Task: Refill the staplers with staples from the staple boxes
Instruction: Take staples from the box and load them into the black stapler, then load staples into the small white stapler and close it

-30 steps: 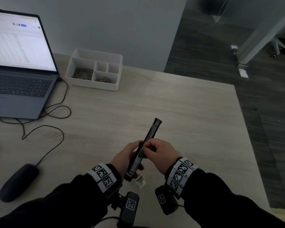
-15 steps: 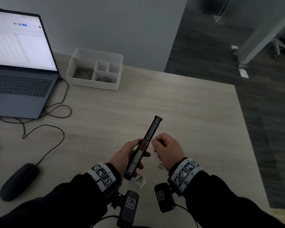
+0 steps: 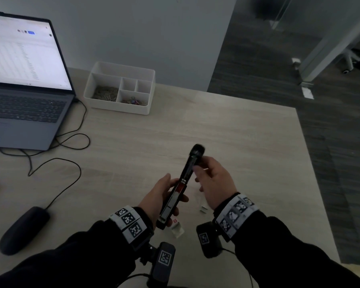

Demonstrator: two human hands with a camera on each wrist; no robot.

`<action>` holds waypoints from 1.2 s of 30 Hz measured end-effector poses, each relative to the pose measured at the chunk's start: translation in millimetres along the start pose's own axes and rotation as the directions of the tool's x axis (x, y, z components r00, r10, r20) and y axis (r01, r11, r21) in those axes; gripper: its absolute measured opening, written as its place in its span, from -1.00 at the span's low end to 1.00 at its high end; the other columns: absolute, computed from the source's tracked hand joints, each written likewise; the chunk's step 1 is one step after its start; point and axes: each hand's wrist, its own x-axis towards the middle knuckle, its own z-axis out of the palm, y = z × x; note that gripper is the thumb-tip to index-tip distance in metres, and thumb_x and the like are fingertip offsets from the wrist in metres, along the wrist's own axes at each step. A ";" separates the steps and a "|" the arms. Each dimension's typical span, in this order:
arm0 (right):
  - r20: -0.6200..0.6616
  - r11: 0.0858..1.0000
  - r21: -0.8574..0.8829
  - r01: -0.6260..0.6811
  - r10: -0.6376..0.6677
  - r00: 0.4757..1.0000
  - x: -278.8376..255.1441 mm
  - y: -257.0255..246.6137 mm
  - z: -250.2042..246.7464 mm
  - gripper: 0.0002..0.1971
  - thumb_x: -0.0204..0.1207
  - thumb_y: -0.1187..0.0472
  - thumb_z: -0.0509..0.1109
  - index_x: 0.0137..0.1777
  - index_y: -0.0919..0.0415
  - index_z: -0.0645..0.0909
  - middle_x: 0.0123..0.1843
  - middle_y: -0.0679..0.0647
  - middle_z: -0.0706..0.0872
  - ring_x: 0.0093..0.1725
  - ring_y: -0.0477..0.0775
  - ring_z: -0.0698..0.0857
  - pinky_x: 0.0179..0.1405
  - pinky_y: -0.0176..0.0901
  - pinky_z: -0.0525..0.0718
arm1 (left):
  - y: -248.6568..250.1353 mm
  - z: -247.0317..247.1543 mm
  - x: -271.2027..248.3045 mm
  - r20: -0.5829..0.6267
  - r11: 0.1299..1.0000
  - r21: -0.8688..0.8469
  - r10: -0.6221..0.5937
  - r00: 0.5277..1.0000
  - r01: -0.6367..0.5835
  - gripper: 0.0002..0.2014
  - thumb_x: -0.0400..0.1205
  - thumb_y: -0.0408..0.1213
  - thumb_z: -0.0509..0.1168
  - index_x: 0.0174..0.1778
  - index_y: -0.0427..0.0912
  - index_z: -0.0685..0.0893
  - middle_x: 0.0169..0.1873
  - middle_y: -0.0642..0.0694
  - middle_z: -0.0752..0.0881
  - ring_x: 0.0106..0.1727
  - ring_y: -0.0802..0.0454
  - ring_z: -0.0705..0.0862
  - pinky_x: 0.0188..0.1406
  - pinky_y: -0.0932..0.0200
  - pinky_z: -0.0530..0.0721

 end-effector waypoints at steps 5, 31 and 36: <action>0.282 0.796 -0.314 0.517 -0.442 0.852 -10.1 11.6 7.0 -0.76 0.58 0.14 0.37 0.24 0.03 0.62 0.16 -0.05 0.70 -0.05 -0.18 0.62 -0.04 -0.30 0.62 | -1.8 -1.7 0.7 -0.020 0.999 0.001 -0.032 0.999 0.032 -0.23 0.59 0.43 -0.07 0.19 -0.14 0.73 -0.18 -0.19 0.72 -0.40 -0.05 0.58 -0.56 0.20 0.52; -0.076 0.921 -0.334 -0.200 0.185 0.980 11.8 108.7 -23.5 -0.67 0.57 0.01 0.37 0.30 0.03 0.61 0.05 -0.03 0.60 -0.14 0.00 0.65 -0.02 -0.09 0.64 | 11.8 -48.3 69.9 -0.416 0.923 0.383 0.200 0.887 -0.029 -0.22 0.25 -0.06 0.63 0.40 -0.28 0.64 0.14 -0.22 0.81 0.07 -0.14 0.80 0.22 -0.14 0.74; -0.050 0.909 -0.357 -0.217 0.213 0.976 13.6 109.1 -20.3 -0.62 0.56 -0.01 0.38 0.34 0.05 0.59 0.07 0.01 0.61 -0.13 -0.03 0.63 -0.07 -0.17 0.57 | 19.2 -48.5 74.5 -0.393 0.797 0.603 0.309 0.866 -0.010 -0.50 0.49 -0.16 0.53 0.33 -0.25 0.70 0.01 -0.14 0.79 0.06 -0.11 0.77 0.20 0.03 0.70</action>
